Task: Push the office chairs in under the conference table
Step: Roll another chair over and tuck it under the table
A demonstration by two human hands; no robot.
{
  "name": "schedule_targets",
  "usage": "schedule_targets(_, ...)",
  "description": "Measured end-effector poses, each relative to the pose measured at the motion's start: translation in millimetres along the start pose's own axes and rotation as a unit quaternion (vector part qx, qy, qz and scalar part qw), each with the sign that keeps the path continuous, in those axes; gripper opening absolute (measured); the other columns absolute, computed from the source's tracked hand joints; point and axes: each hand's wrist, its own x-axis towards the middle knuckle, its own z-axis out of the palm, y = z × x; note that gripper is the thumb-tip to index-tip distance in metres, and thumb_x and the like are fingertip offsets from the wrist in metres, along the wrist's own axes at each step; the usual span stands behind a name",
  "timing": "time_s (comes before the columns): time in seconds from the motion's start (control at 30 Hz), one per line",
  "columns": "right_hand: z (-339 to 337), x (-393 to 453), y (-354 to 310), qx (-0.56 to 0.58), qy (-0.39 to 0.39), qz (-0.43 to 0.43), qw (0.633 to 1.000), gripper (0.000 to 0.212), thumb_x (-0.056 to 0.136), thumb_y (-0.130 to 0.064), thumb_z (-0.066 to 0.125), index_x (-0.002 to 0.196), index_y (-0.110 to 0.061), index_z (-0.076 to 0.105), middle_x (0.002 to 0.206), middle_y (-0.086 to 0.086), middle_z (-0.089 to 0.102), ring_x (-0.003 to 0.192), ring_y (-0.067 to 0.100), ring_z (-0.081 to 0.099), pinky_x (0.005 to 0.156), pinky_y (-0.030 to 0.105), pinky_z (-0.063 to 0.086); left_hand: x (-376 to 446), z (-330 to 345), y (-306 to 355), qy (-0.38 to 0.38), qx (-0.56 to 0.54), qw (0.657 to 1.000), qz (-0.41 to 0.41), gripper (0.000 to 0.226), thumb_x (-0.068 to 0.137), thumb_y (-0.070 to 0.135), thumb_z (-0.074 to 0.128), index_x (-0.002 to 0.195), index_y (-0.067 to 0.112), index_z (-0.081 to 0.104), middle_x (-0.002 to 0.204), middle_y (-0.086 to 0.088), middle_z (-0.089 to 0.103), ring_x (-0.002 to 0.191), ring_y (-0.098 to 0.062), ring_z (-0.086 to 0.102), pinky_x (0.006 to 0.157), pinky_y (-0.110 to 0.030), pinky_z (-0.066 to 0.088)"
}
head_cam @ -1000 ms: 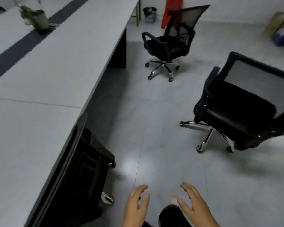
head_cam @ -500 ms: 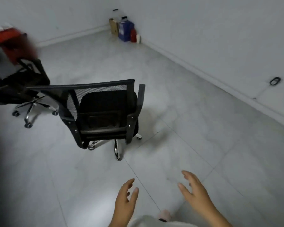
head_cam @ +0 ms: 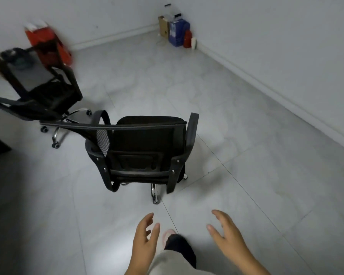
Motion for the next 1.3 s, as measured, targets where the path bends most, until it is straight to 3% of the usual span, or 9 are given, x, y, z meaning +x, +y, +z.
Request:
schedule_targets(0.17, 5, 105, -121, -0.105, 0.127, -0.235, 0.958, 0.064, 0.075, -0.051, 0.042, 0.119, -0.005, 0.053, 0.126, 0.015, 0.053, 0.122, 0.016, 0.037, 0.102, 0.045, 0.037, 67, -55, 58, 0.107, 0.004, 0.992, 0.060, 0.027, 0.091, 0.017, 0.049, 0.113, 0.030, 0.042, 0.118, 0.006, 0.046, 0.109, -0.012, 0.046, 0.091, -0.026, 0.036)
schedule_targets(0.33, 29, 184, -205, -0.229, 0.233, -0.402, 0.855, 0.049, 0.077, -0.044, 0.049, 0.112, -0.010, 0.052, 0.121, 0.012, 0.058, 0.118, 0.025, 0.042, 0.109, 0.039, 0.020, 124, -105, 116, 0.198, 0.054, 0.958, 0.201, 0.045, 0.078, 0.043, 0.045, 0.116, 0.020, 0.047, 0.108, 0.022, 0.045, 0.101, 0.021, 0.041, 0.081, 0.002, 0.033)
schedule_targets(0.43, 42, 211, -217, -0.331, 0.244, -0.384, 0.827, 0.049, 0.076, -0.056, 0.045, 0.086, -0.014, 0.067, 0.077, 0.002, 0.069, 0.072, 0.021, 0.064, 0.069, 0.031, 0.050, 156, -124, 134, 0.238, 0.130, 0.929, 0.250, 0.055, 0.076, 0.046, 0.039, 0.116, 0.011, 0.054, 0.111, 0.015, 0.047, 0.102, 0.013, 0.039, 0.089, 0.002, 0.027)
schedule_targets(0.5, 40, 223, -215, -0.342, 0.263, -0.391, 0.813, 0.048, 0.079, -0.057, 0.045, 0.061, -0.016, 0.062, 0.052, -0.002, 0.056, 0.048, 0.018, 0.054, 0.047, 0.023, 0.041, 177, -130, 136, 0.264, 0.215, 0.901, 0.268, 0.056, 0.079, 0.048, 0.041, 0.113, 0.007, 0.057, 0.116, 0.002, 0.053, 0.110, -0.003, 0.039, 0.098, -0.020, 0.030)
schedule_targets(0.67, 8, 257, -197, -0.338, 0.318, -0.453, 0.761, 0.060, 0.088, -0.059, 0.036, 0.051, -0.016, 0.054, 0.045, -0.002, 0.047, 0.041, 0.017, 0.046, 0.045, 0.023, 0.032, 221, -133, 146, 0.252, 0.438, 0.796, 0.332, 0.063, 0.088, 0.063, 0.021, 0.091, 0.019, 0.066, 0.089, -0.001, 0.070, 0.099, -0.016, 0.051, 0.100, -0.037, 0.027)
schedule_targets(0.77, -27, 295, -184, -0.326, 0.289, -0.472, 0.766, 0.064, 0.085, -0.063, 0.036, 0.049, -0.014, 0.053, 0.046, -0.001, 0.047, 0.042, 0.019, 0.046, 0.053, 0.023, 0.025, 235, -113, 171, 0.200, 0.504, 0.761, 0.357, 0.055, 0.080, 0.064, 0.031, 0.066, 0.026, 0.068, 0.053, 0.013, 0.062, 0.053, -0.009, 0.058, 0.063, -0.022, 0.036)
schedule_targets(0.83, -53, 324, -179, -0.332, 0.251, -0.465, 0.781, 0.062, 0.081, -0.064, 0.039, 0.050, -0.013, 0.053, 0.047, -0.001, 0.048, 0.044, 0.020, 0.048, 0.056, 0.024, 0.021, 242, -90, 187, 0.168, 0.546, 0.743, 0.349, 0.046, 0.071, 0.063, 0.035, 0.054, 0.029, 0.061, 0.039, 0.011, 0.051, 0.038, -0.006, 0.049, 0.039, -0.014, 0.017)
schedule_targets(0.97, -95, 383, -180, -0.347, 0.173, -0.437, 0.812, 0.052, 0.064, -0.062, 0.045, 0.054, -0.012, 0.054, 0.053, -0.001, 0.051, 0.049, 0.022, 0.050, 0.059, 0.022, 0.012, 259, -34, 213, 0.173, 0.563, 0.739, 0.328, 0.042, 0.065, 0.059, 0.062, 0.048, 0.022, 0.051, 0.034, 0.003, 0.043, 0.031, -0.012, 0.043, 0.036, -0.019, 0.011)
schedule_targets(1.3, -138, 499, -180, -0.254, 0.091, -0.533, 0.802, 0.075, 0.067, -0.082, 0.033, 0.053, -0.010, 0.049, 0.054, 0.001, 0.048, 0.054, 0.020, 0.045, 0.066, 0.018, 0.020, 287, 87, 247, 0.301, 0.532, 0.770, 0.183, 0.040, 0.072, 0.047, 0.041, 0.053, 0.017, 0.060, 0.038, -0.001, 0.044, 0.032, -0.018, 0.046, 0.030, -0.023, 0.034)
